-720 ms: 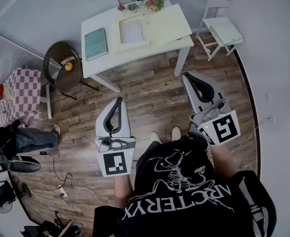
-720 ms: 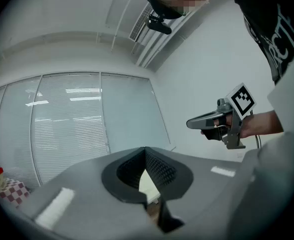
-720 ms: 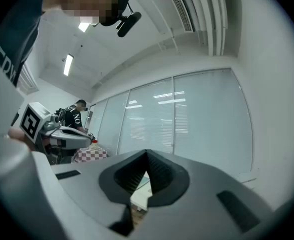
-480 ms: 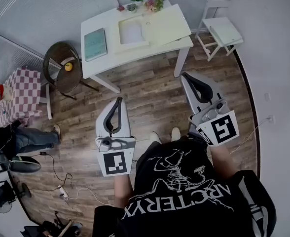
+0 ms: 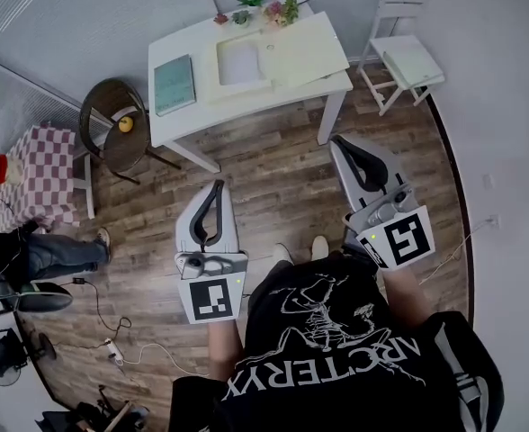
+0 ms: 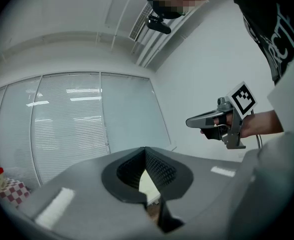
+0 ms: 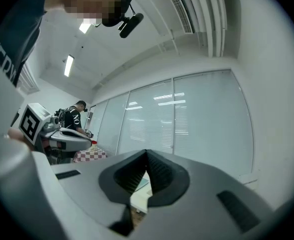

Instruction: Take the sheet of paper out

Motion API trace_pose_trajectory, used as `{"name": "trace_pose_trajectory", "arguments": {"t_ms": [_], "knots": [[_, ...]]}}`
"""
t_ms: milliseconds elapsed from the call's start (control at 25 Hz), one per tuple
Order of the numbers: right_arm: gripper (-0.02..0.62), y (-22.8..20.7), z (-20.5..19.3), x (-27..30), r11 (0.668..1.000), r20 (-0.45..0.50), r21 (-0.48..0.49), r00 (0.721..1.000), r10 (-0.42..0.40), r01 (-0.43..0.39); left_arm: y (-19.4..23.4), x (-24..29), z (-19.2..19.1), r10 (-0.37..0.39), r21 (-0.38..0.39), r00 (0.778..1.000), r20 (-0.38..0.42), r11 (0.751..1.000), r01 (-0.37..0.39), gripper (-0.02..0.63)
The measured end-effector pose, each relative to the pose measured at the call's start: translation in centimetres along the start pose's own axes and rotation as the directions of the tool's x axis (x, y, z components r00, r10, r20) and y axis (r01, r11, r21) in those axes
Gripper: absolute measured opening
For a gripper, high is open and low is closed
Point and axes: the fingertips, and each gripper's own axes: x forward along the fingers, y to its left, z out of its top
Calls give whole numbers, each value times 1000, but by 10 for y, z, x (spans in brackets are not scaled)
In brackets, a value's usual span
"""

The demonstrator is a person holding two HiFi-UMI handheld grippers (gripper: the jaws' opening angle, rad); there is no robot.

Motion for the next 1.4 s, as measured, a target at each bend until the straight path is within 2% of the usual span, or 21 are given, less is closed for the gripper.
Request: {"name": "trace_pose_trajectory", "arguments": {"t_ms": [680, 880, 1120, 1400], "knots": [[12, -48, -26, -13, 995, 7, 89, 999, 51, -51, -38, 31, 5, 42, 6, 999, -24, 999, -42, 8], [12, -66, -39, 3, 994, -14, 90, 998, 63, -62, -37, 55, 3, 48, 8, 999, -25, 999, -47, 8], [12, -81, -62, 69, 993, -40, 84, 996, 85, -81, -5, 107, -22, 28, 5, 999, -46, 1000, -28, 8], [12, -102, -71, 187, 997, -66, 55, 997, 51, -48, 87, 192, -45, -8, -8, 999, -51, 1000, 8, 8]]}}
